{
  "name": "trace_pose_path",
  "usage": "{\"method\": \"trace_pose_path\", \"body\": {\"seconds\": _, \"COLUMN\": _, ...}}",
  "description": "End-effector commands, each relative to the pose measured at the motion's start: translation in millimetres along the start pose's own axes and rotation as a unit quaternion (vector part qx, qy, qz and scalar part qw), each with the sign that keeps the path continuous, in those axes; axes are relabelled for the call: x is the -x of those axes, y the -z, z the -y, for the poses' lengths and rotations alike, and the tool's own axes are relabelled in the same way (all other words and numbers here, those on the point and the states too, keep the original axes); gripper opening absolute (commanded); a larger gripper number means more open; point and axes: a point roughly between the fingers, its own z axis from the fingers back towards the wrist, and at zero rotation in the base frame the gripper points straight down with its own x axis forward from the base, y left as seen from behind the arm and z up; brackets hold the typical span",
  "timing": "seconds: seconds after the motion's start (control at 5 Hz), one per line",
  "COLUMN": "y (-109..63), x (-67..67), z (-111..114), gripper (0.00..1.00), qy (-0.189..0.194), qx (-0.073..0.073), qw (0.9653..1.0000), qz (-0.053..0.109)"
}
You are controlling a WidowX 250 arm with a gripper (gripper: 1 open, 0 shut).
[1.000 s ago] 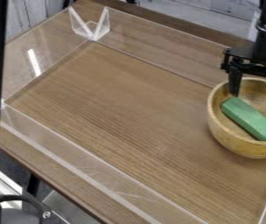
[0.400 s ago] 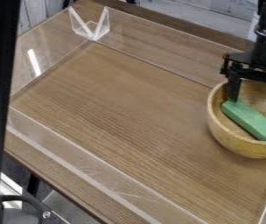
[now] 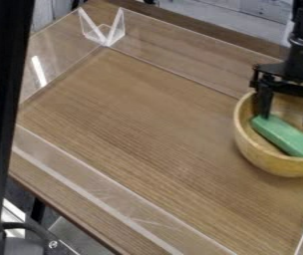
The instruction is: Put the green block in the brown bowl
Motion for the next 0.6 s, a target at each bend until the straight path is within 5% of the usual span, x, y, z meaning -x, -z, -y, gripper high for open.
{"method": "trace_pose_path", "body": {"seconds": 0.0, "y": -62.6, "x": -13.5, "z": -15.0, "gripper": 1.00, "qy": -0.004, "qx": 0.036, "qw": 0.9972, "qz": 0.066}}
{"method": "trace_pose_path", "body": {"seconds": 0.2, "y": -71.7, "x": -1.5, "z": -23.6, "gripper": 1.00, "qy": -0.004, "qx": 0.067, "qw": 0.9946, "qz": 0.080}}
{"method": "trace_pose_path", "body": {"seconds": 0.4, "y": -56.1, "x": 3.8, "z": -18.7, "gripper": 1.00, "qy": -0.004, "qx": 0.070, "qw": 0.9946, "qz": 0.076}}
